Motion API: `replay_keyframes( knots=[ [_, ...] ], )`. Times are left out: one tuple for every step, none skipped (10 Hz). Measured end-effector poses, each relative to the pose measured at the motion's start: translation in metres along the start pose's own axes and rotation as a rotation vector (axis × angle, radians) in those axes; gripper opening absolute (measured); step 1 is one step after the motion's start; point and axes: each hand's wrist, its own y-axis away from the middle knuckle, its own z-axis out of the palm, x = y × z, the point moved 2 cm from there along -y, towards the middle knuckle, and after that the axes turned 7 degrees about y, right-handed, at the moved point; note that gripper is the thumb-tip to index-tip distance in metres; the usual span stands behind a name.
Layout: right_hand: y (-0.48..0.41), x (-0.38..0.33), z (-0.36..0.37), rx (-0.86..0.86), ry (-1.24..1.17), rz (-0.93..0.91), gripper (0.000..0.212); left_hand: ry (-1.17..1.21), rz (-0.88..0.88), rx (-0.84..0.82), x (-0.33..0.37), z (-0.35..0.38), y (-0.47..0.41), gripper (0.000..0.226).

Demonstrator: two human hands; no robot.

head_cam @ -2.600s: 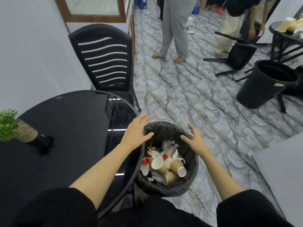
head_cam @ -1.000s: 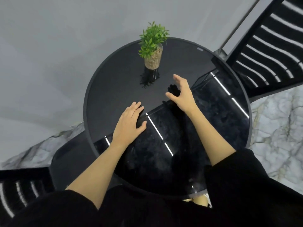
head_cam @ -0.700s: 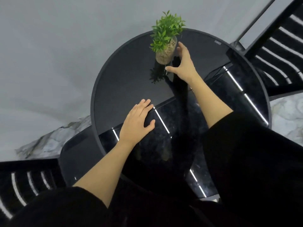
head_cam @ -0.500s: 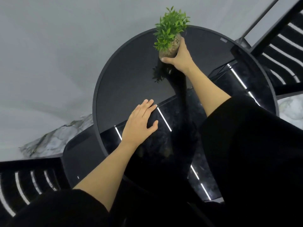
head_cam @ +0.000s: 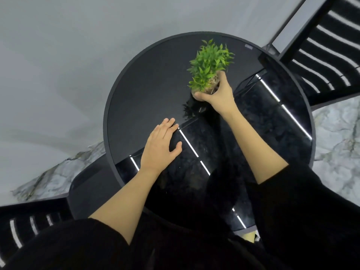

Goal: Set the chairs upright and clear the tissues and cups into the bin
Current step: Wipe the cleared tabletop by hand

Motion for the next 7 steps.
replay_keyframes(
  knots=[
    [0.027,0.007,-0.013,0.037,-0.011,0.019,0.062,0.013,0.008,0.008,0.0,0.0,0.0,0.05],
    [0.047,0.01,-0.021,0.051,-0.034,0.01,0.056,0.013,0.014,0.018,0.001,-0.001,0.0,0.049],
    [0.061,0.016,-0.022,0.06,-0.015,0.008,0.056,0.038,0.001,0.016,0.002,-0.001,0.0,0.05],
    [0.07,0.022,-0.018,0.059,-0.005,0.026,0.057,0.046,-0.001,0.017,0.001,-0.002,0.0,0.05],
    [0.079,0.025,-0.014,0.067,-0.025,0.046,0.056,0.042,-0.007,0.011,0.002,-0.003,0.001,0.05],
    [0.079,0.025,-0.014,0.053,-0.027,0.052,0.057,0.058,-0.004,0.01,0.003,-0.004,-0.001,0.05],
    [0.094,0.027,-0.018,0.07,-0.016,0.081,0.068,0.062,-0.021,0.008,0.003,-0.004,0.0,0.05]
  ],
)
